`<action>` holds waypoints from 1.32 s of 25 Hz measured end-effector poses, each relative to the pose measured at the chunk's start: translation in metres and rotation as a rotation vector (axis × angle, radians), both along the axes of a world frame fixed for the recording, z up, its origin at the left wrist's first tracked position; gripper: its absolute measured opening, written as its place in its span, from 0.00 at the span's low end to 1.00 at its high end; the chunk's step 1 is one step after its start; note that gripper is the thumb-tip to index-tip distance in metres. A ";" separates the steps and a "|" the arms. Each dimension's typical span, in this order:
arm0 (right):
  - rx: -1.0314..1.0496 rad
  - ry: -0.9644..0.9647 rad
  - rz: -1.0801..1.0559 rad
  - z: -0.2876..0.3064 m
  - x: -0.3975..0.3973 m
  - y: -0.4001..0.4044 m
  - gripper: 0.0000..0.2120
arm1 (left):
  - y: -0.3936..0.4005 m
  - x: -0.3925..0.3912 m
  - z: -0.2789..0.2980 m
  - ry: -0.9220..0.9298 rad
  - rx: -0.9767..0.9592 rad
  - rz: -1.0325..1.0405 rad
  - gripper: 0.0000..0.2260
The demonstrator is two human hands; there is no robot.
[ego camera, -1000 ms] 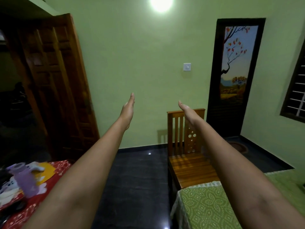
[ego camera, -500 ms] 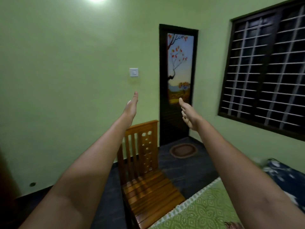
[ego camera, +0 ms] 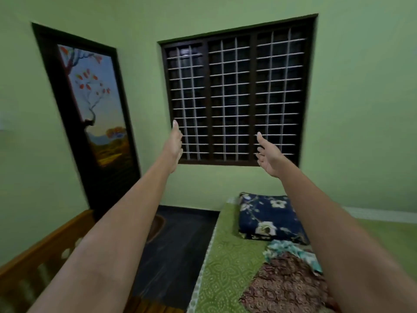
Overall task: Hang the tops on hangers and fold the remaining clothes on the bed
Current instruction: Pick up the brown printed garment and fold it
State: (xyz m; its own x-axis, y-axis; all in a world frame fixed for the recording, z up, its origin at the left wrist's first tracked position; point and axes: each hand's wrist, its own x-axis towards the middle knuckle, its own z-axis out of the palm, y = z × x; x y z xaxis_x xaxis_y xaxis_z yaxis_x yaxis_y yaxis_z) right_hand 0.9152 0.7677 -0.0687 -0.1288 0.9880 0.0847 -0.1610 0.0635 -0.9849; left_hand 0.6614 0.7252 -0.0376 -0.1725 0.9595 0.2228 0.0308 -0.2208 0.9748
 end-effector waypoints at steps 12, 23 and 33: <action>-0.056 -0.150 -0.368 -0.023 0.089 -0.024 0.34 | 0.079 0.082 -0.030 -0.019 -0.066 -0.386 0.33; -0.322 -0.345 -0.269 -0.147 0.201 0.020 0.33 | 0.126 0.200 -0.148 0.079 -0.311 -0.310 0.33; -0.626 -0.964 0.035 -0.439 0.239 0.055 0.09 | 0.107 0.236 -0.461 0.963 -0.742 -0.420 0.18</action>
State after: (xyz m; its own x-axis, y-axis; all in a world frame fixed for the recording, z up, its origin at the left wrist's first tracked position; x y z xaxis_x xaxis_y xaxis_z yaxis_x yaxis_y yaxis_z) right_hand 1.1543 0.8226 -0.5080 0.0980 0.8167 -0.5686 0.6844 -0.4701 -0.5573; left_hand 0.8974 0.8324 -0.4989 0.1033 0.8479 -0.5200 0.8481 0.1981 0.4914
